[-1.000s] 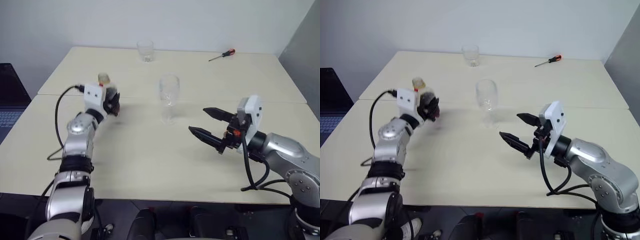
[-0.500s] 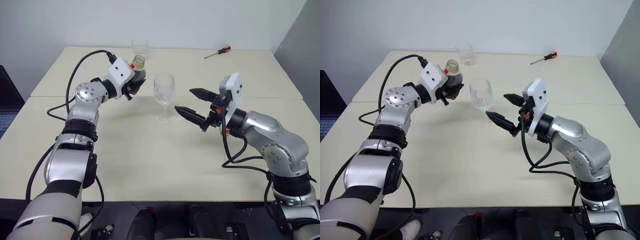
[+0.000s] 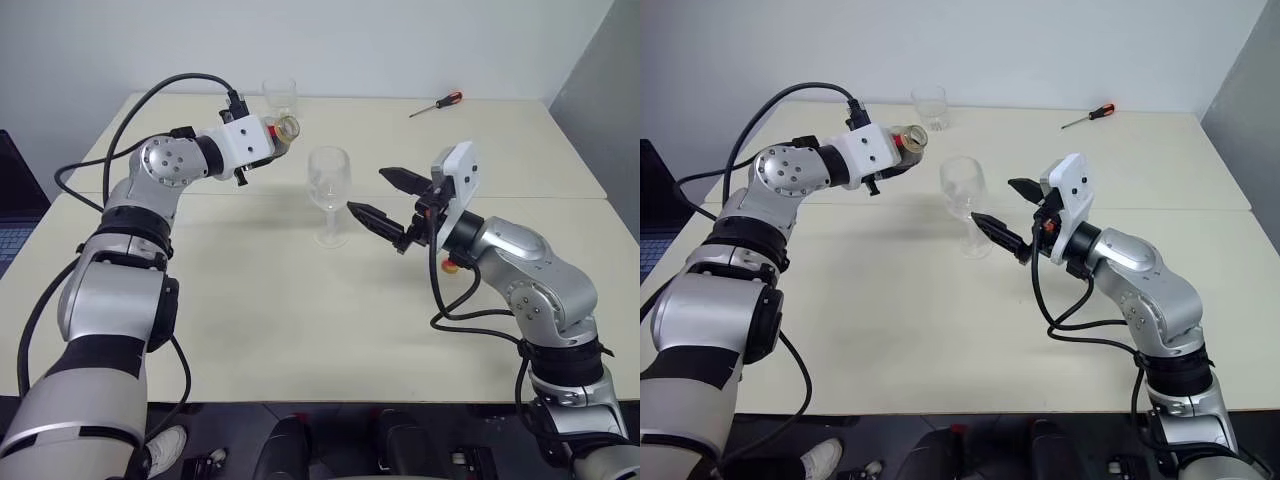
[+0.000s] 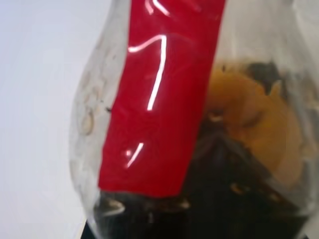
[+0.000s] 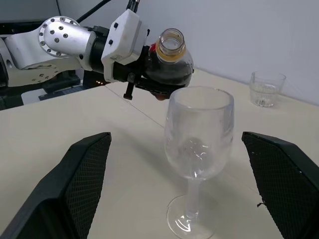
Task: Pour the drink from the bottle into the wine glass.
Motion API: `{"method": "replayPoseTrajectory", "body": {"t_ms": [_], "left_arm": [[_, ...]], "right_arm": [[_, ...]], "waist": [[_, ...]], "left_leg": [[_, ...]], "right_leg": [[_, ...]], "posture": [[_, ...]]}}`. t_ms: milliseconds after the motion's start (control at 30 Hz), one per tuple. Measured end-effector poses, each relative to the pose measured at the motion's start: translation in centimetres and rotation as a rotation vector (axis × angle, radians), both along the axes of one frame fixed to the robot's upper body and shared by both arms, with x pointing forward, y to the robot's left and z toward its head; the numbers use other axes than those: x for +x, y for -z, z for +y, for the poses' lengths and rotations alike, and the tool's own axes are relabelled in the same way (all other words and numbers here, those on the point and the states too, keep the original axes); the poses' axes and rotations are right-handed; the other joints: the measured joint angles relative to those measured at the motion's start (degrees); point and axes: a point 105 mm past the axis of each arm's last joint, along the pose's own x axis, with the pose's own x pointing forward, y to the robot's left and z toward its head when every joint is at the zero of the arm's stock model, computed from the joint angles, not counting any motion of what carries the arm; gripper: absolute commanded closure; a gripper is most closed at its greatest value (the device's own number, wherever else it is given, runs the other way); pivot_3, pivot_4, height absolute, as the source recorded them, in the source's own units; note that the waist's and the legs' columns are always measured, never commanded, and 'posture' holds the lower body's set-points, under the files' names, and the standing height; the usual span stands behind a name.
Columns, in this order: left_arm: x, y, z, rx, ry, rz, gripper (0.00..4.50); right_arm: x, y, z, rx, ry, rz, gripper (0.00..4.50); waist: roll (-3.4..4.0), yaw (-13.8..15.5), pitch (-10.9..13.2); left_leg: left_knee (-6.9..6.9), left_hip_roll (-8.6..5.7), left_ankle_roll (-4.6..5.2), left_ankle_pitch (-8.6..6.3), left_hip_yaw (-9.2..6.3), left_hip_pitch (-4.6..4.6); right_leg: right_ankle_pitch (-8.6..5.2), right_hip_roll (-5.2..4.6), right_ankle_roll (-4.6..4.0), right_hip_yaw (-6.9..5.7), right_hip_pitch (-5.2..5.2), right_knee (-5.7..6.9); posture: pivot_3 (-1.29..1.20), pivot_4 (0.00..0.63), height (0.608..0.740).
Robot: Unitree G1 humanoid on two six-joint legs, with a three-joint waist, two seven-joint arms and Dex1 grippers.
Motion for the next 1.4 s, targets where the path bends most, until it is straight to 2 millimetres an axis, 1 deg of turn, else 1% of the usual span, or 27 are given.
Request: {"method": "replayPoseTrajectory", "body": {"t_ms": [100, 400, 567, 800, 1067, 1233, 1400], "left_arm": [[0.1, -0.6, -0.1, 0.035, -0.005, -0.04, 3.1], [0.3, -1.6, -0.6, 0.163, -0.011, -0.118, 3.1], [0.5, -2.4, -0.9, 0.199, -0.018, -0.161, 3.1], [0.6, -2.6, -1.4, 0.281, -0.012, -0.206, 3.1], [0.7, -3.9, -1.9, 0.352, -0.017, -0.27, 3.1], [0.7, -3.8, -2.1, 0.399, -0.005, -0.289, 3.1], [0.7, -4.4, -2.4, 0.435, -0.002, -0.324, 3.1]], "right_arm": [[0.0, -0.1, 0.1, 0.005, 0.003, -0.009, 0.0], [0.1, 0.0, 0.1, 0.004, 0.015, -0.019, 0.0], [0.1, -0.1, 0.1, 0.001, 0.021, -0.034, 0.0], [0.4, 0.1, 0.1, 0.004, 0.033, -0.031, 0.0], [0.6, 0.0, 0.1, 0.01, 0.043, -0.046, 0.0], [0.8, 0.2, 0.0, 0.004, 0.054, -0.043, 0.0], [0.9, 0.3, 0.0, 0.003, 0.052, -0.037, 0.0]], "waist": [[0.0, 0.0, 0.0], [0.0, -0.01, 0.0], [0.0, -0.01, 0.0], [0.0, -0.01, 0.0], [0.0, -0.02, 0.0], [0.0, -0.01, 0.0], [0.0, -0.01, 0.0]], "left_leg": [[0.0, 0.0, 0.0, 0.0, 0.0, 0.0], [0.0, -0.05, 0.0, 0.0, 0.04, -0.01], [0.01, -0.07, 0.0, 0.0, 0.08, -0.02], [0.01, -0.08, 0.0, 0.0, 0.11, -0.03], [0.02, -0.2, 0.0, 0.01, 0.11, -0.05], [0.03, -0.21, 0.0, 0.01, 0.11, -0.06], [0.03, -0.24, 0.0, 0.01, 0.11, -0.06]], "right_leg": [[0.0, 0.0, 0.0, 0.0, -0.01, 0.01], [0.0, 0.0, 0.0, 0.04, -0.09, 0.11], [0.0, 0.0, 0.0, 0.08, -0.14, 0.17], [0.0, 0.0, 0.0, 0.09, -0.17, 0.2], [0.0, -0.01, 0.0, 0.11, -0.21, 0.22], [0.0, -0.03, 0.0, 0.11, -0.22, 0.23], [0.0, -0.04, 0.01, 0.11, -0.22, 0.24]], "posture": [[0.0, 0.15, 0.74], [0.0, 0.15, 0.74], [0.0, 0.15, 0.74], [0.0, 0.15, 0.74], [0.0, 0.15, 0.74], [0.0, 0.15, 0.74], [0.0, 0.15, 0.74]]}}
